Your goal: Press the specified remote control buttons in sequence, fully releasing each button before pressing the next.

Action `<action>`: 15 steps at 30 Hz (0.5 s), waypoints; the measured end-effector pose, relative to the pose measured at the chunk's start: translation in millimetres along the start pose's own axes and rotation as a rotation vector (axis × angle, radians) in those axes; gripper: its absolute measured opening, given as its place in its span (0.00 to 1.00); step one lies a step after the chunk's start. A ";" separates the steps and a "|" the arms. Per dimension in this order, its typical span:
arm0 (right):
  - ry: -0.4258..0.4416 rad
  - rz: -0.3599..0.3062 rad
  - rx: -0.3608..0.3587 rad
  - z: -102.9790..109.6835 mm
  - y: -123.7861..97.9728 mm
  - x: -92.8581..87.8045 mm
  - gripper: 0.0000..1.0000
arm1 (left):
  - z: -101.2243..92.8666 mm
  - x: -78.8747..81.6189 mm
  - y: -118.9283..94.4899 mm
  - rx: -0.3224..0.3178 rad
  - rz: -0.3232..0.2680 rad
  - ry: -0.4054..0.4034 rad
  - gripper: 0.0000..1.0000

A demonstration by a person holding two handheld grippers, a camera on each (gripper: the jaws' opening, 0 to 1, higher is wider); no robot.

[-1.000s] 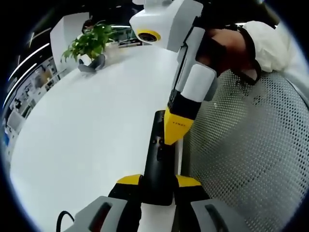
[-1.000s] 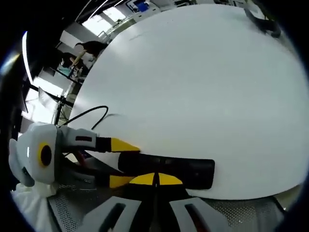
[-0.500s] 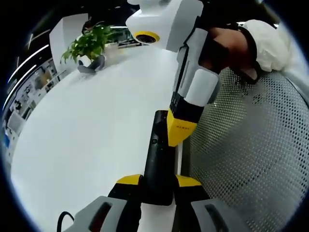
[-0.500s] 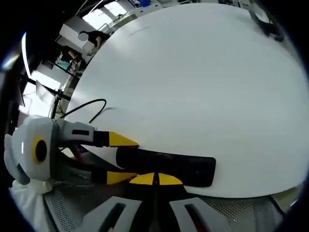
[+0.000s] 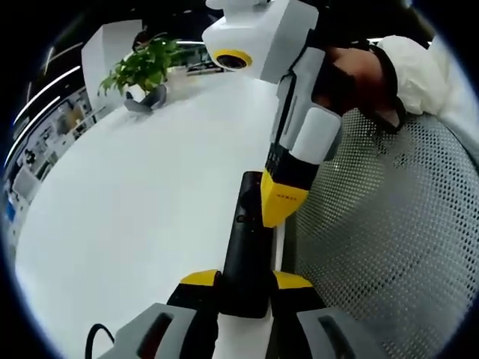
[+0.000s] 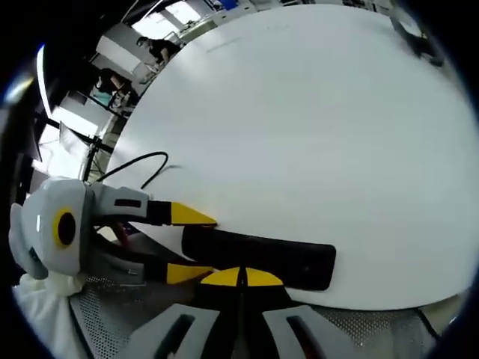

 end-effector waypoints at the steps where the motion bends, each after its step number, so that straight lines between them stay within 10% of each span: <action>1: -0.001 -0.001 0.001 0.3 0.0 0.1 0.00 | 0.2 -0.1 0.3 0.001 -0.002 -0.001 0.26; 15: -0.101 -0.061 0.025 11.4 3.2 14.0 0.00 | 0.4 1.4 0.7 -0.002 -0.007 0.003 0.26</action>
Point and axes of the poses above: the point that each gripper's makers call its tool centre point, and the gripper's own axes: y roughly forward along the fingers, z roughly to its left, x roughly out of its top, the point moved 2 cm from there along -y, roughly backward along the fingers
